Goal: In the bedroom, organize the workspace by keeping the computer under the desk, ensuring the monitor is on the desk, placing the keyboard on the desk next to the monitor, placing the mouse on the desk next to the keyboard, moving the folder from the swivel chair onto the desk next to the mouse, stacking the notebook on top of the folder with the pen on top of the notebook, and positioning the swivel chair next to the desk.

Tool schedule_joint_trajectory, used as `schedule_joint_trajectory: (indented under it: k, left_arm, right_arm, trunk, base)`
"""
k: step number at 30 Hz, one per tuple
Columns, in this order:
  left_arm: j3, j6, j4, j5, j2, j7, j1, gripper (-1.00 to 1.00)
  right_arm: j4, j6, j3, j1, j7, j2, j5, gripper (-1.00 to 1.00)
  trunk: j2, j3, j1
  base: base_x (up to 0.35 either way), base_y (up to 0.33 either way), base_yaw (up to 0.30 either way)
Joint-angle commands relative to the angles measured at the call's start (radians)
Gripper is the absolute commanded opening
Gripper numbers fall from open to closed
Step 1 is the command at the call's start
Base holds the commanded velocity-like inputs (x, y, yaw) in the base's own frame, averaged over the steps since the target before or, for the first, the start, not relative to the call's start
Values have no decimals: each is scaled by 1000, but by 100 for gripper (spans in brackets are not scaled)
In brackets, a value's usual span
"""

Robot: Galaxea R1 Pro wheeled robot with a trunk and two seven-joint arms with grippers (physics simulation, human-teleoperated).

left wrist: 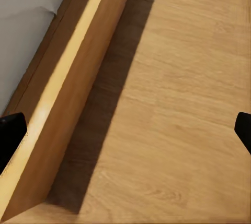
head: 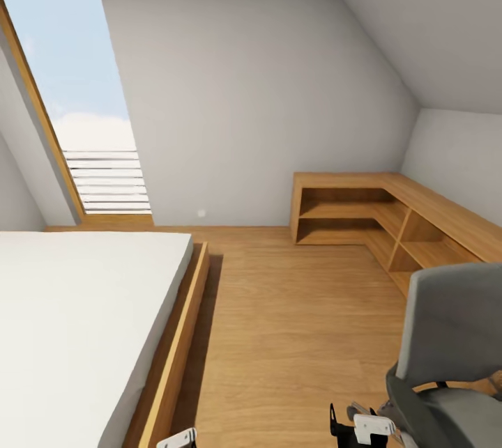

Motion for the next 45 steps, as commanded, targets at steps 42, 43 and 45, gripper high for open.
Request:
schedule_joint_trajectory:
  k: [42,43,45]
  left_arm:
    - [-7,-7,1,-7,-1,6,-1,100]
    - [-7,-7,1,-7,-1,6,-1,100]
    - [-7,-8,2,-7,-1,6,-1,100]
  right_arm:
    - [-1,-1,9,-1,-6,0,-4,100]
    - [-1,-1,9,-1,-6,0,-4,100]
    - [-1,-1,9,-1,-6,0,-4,100]
  trunk:
    - [-1,-1,0]
    - [-1,-1,0]
    - [-1,-1,0]
  base:
    - [313,0,0]
    - [328,0,0]
    - [328,0,0]
